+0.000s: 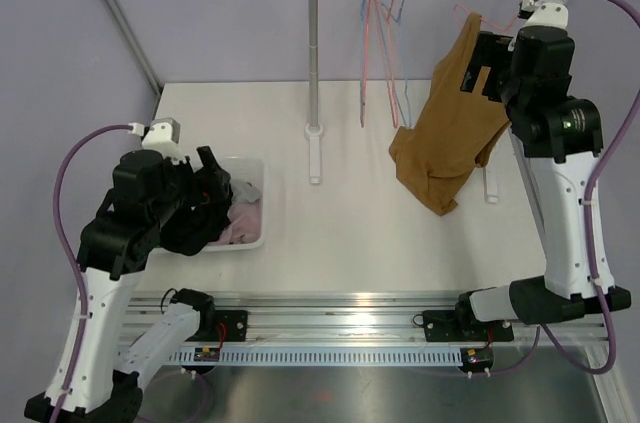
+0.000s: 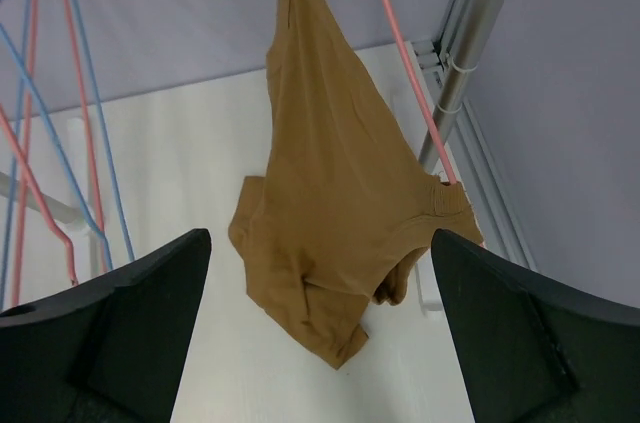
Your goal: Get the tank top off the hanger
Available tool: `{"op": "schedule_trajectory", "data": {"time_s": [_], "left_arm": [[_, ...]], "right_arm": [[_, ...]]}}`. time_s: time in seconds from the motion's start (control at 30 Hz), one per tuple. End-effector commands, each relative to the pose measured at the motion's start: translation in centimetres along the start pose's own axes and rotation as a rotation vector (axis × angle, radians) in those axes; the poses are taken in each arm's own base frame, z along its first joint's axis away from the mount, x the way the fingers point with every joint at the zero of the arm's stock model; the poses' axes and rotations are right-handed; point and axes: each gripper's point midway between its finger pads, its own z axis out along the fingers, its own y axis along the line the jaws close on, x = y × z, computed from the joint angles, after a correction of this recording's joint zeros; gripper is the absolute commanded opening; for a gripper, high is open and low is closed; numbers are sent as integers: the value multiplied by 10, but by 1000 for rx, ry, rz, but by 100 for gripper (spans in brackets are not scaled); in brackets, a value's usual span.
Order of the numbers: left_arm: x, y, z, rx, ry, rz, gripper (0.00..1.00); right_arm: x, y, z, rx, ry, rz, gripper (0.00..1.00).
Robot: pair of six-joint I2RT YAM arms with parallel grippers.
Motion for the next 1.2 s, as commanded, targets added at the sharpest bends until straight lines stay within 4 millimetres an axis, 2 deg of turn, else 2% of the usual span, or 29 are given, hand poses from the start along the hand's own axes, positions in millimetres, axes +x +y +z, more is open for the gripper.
{"op": "schedule_trajectory", "data": {"time_s": [0.0, 0.07, 0.1, 0.13, 0.17, 0.2, 0.23, 0.33, 0.37, 0.47, 0.5, 0.6, 0.7, 0.73, 0.93, 1.0, 1.03, 1.17], "left_arm": [[22, -36, 3, 154, 53, 72, 99], [30, -46, 0, 205, 50, 96, 99], [43, -55, 0, 252, 79, 117, 99], [44, -58, -5, 286, 56, 128, 99], [46, -67, -7, 338, 47, 129, 99], [53, -73, -10, 380, 55, 135, 99], [62, -72, -10, 403, 52, 146, 99], [73, -69, -7, 415, 48, 155, 99], [76, -69, -5, 415, 49, 155, 99], [79, -69, -3, 420, 52, 153, 99], [80, -69, -4, 423, 53, 155, 99], [80, -68, -3, 416, 49, 151, 99], [80, -68, -5, 422, 40, 150, 99], [79, -68, -5, 421, 37, 149, 99], [80, -68, -4, 424, 38, 146, 99], [80, -69, -4, 427, 36, 146, 99], [80, -68, -3, 423, 38, 146, 99], [79, -67, -3, 410, 32, 142, 99]], "right_arm": [[-14, -17, 22, 48, -31, -36, 100], [-15, -15, 33, 4, -28, -46, 100], [-12, -25, 46, 14, -12, -38, 99], [-12, -26, 52, -9, -4, -40, 99], [-9, -18, 57, -82, 15, -42, 99], [-6, -27, 68, -82, 28, -66, 98], [-7, -38, 73, -74, 28, -84, 98], [6, -46, 95, -119, 72, -97, 95], [4, -46, 94, -138, 67, -94, 95], [11, -36, 107, -228, 84, -98, 76], [15, -35, 114, -238, 99, -97, 63], [14, -31, 121, -259, 104, -89, 55], [15, -24, 125, -295, 114, -75, 46], [15, -20, 125, -317, 116, -59, 40], [12, -12, 121, -351, 114, -33, 26], [7, -7, 116, -366, 101, -25, 6], [4, -3, 113, -370, 94, -24, 0], [-10, 18, 96, -384, 67, -54, 0]]}}
